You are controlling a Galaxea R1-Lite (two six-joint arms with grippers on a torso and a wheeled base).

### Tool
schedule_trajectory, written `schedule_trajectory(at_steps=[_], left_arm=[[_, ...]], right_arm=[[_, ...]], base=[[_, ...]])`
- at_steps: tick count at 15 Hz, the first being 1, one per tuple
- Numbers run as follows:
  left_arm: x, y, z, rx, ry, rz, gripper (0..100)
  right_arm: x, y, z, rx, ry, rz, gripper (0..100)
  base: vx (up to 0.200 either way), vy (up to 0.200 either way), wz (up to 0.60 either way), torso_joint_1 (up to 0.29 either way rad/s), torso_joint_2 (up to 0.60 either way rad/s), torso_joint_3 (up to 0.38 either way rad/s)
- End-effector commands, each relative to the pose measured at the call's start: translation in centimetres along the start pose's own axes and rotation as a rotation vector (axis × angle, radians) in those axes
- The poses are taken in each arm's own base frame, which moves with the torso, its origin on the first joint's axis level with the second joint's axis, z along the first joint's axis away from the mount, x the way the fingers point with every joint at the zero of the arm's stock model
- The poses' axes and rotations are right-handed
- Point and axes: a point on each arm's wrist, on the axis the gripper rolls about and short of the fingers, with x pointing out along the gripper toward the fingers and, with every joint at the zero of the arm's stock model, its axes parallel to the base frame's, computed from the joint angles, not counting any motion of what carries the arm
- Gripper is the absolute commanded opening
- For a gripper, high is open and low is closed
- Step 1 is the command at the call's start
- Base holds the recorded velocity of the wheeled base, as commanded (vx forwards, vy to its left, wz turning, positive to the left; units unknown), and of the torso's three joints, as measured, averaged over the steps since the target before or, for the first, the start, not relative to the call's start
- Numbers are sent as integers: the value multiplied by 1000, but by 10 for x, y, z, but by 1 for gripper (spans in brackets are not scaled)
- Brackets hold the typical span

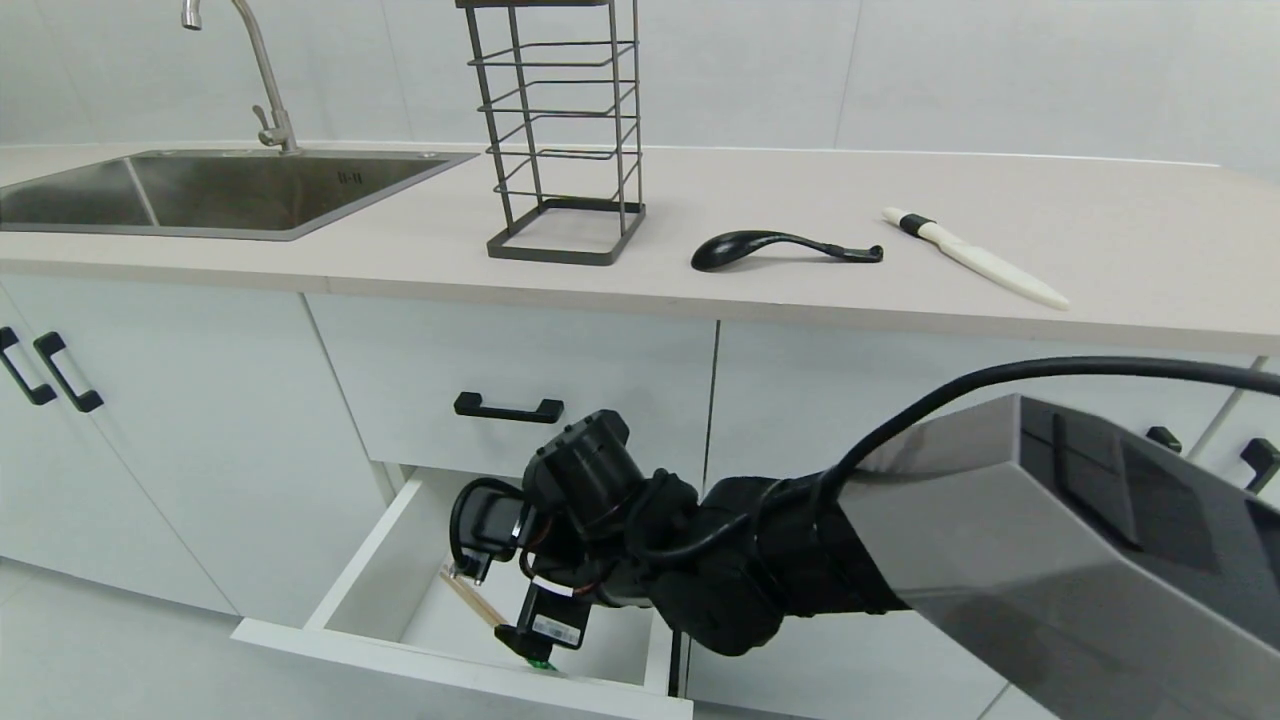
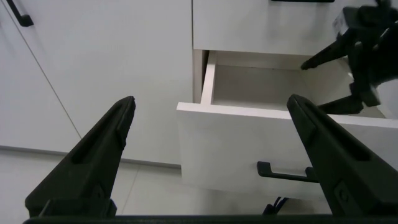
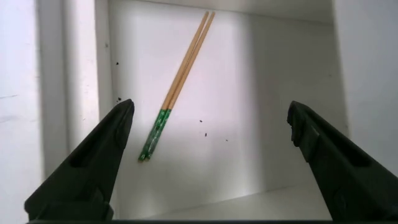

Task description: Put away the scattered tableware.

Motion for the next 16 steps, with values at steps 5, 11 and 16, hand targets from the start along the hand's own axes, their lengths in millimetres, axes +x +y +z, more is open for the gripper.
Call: schedule_trajectory(at_steps=[5, 11, 16], left_arm=[[0, 0, 0, 0, 2, 0, 100], [0, 0, 0, 0, 1, 0, 100], [0, 0, 0, 0, 1, 0, 100]], right_arm=[[-81, 5, 33, 48, -119, -22, 100], [-132, 17, 29, 147, -190, -38, 100], [-177, 16, 20, 232, -204, -149, 100]], base=[[0, 0, 0, 0, 0, 0], [0, 0, 0, 0, 0, 0], [0, 0, 0, 0, 0, 0]])
